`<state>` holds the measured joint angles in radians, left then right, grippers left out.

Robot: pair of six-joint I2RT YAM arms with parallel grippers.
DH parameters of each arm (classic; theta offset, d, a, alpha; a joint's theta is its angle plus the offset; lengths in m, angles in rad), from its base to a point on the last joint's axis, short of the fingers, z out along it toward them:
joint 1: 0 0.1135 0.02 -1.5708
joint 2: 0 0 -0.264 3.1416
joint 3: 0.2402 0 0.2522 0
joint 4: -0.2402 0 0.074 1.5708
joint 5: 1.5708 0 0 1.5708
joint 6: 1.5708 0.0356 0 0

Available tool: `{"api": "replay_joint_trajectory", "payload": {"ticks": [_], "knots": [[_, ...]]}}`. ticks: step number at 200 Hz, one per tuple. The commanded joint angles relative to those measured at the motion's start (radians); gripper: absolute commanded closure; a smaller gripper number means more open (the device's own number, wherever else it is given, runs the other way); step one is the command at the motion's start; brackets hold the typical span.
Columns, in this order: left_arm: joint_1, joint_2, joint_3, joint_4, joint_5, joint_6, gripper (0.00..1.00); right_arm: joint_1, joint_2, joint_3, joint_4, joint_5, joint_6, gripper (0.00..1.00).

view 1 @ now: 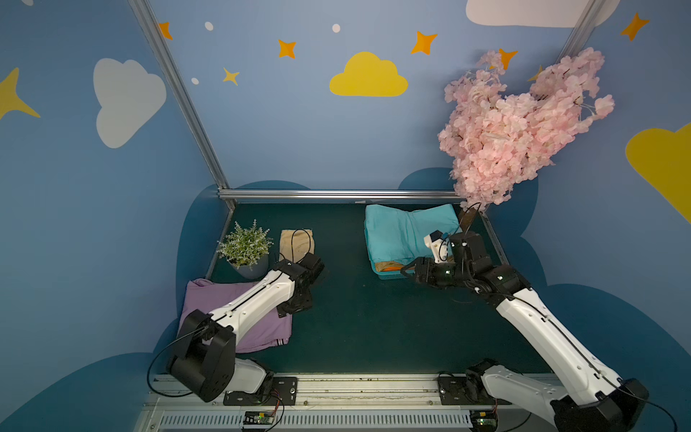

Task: Put the folded long pants in the basket
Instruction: Move the long pant to the center of the board.

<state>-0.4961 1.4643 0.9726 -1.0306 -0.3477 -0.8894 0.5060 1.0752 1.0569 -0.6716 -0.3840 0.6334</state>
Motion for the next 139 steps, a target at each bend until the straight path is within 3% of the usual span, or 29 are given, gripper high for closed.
{"api": "replay_joint_trajectory", "payload": {"ticks": [1, 50, 84, 139], "knots": [[-0.008, 0.102, 0.025, -0.013, -0.084, -0.031, 0.42, 0.033, -0.047, -0.028, 0.011, 0.035, 0.016, 0.4], [-0.008, 0.286, 0.066, 0.013, -0.09, 0.008, 0.46, 0.046, -0.116, -0.081, 0.011, 0.039, 0.02, 0.4], [0.013, 0.309, 0.043, 0.041, -0.087, 0.02, 0.5, 0.046, -0.139, -0.1, 0.026, 0.045, 0.003, 0.39], [0.094, 0.291, -0.018, 0.081, -0.074, 0.055, 0.68, 0.032, -0.181, -0.156, 0.061, 0.105, -0.035, 0.39]]}}
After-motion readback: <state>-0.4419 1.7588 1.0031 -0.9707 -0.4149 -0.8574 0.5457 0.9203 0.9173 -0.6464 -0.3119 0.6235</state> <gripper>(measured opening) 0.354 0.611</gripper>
